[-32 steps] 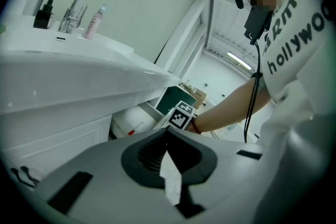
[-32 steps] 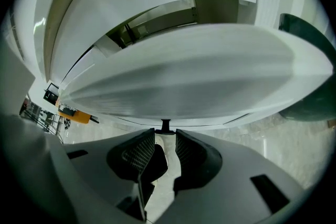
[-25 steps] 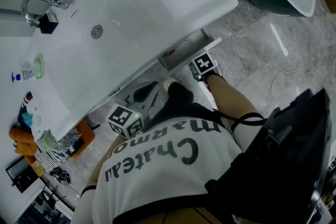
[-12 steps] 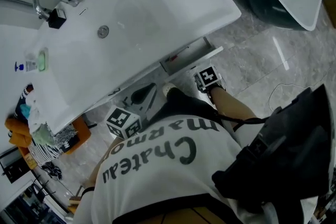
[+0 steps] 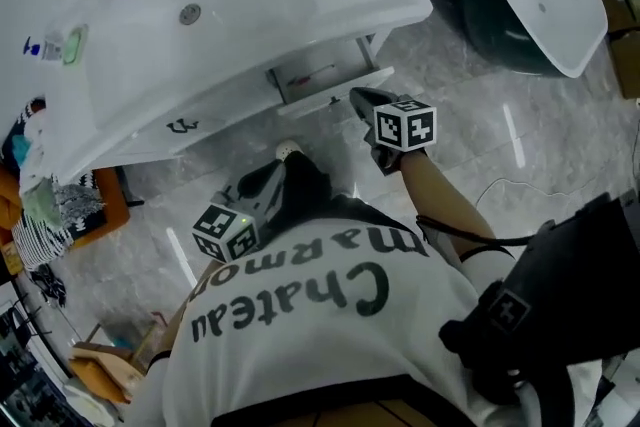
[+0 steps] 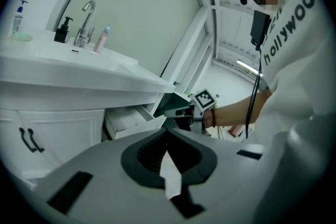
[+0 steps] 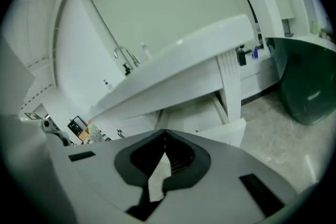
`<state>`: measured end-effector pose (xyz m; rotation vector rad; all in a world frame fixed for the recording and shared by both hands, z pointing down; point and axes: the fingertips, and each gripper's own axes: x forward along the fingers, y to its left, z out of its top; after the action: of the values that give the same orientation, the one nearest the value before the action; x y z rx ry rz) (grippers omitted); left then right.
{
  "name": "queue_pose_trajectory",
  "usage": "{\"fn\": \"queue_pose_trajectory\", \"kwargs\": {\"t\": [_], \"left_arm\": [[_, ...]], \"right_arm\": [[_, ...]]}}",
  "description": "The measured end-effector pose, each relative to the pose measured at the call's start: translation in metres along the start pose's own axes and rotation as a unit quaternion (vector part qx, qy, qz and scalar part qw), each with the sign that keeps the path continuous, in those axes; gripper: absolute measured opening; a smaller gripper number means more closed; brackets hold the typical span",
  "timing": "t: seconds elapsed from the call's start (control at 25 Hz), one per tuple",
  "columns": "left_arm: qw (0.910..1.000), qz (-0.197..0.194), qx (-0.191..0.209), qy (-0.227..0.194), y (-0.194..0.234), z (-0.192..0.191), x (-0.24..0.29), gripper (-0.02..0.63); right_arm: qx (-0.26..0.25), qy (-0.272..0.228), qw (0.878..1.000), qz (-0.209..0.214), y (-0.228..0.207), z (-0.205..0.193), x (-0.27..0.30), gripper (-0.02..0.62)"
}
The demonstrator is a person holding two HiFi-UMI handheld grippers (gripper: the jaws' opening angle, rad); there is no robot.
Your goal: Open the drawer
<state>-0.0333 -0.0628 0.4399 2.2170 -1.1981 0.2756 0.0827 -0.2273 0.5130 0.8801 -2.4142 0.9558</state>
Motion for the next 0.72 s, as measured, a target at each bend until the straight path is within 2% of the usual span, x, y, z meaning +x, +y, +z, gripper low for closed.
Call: {"fn": "queue_pose_trajectory", "kwargs": {"t": [0.12, 0.2, 0.28, 0.36, 0.44, 0.6, 0.72], "left_arm": [[0.9997, 0.020, -0.012, -0.006, -0.020, -0.008, -0.006, 0.008], [0.9993, 0.023, -0.017, -0.022, -0.032, -0.002, -0.012, 0.008], [0.9994, 0.014, 0.000, -0.031, -0.047, 0.007, -0.017, 0.008], [0.9988, -0.003, 0.040, -0.027, -0.067, 0.016, -0.018, 0.008], [0.9974, -0.011, 0.062, -0.035, -0.085, 0.030, -0.019, 0.008], [0.9941, -0.019, 0.035, -0.101, -0.110, 0.063, -0.031, 0.008], [0.9897, -0.011, 0.040, -0.137, -0.121, 0.081, -0.044, 0.008]], "right_arm": [[0.001, -0.073, 0.996, 0.047, 0.024, 0.030, -0.057, 0.012], [0.008, -0.122, 0.989, 0.081, 0.041, 0.050, -0.097, 0.012], [0.007, -0.168, 0.978, 0.122, 0.063, 0.069, -0.134, 0.012], [-0.014, -0.196, 0.968, 0.153, 0.087, 0.083, -0.166, 0.011], [-0.045, -0.206, 0.966, 0.151, 0.103, 0.092, -0.190, 0.011], [-0.086, -0.202, 0.970, 0.109, 0.115, 0.094, -0.226, 0.011], [-0.111, -0.207, 0.968, 0.093, 0.118, 0.094, -0.245, 0.011]]}}
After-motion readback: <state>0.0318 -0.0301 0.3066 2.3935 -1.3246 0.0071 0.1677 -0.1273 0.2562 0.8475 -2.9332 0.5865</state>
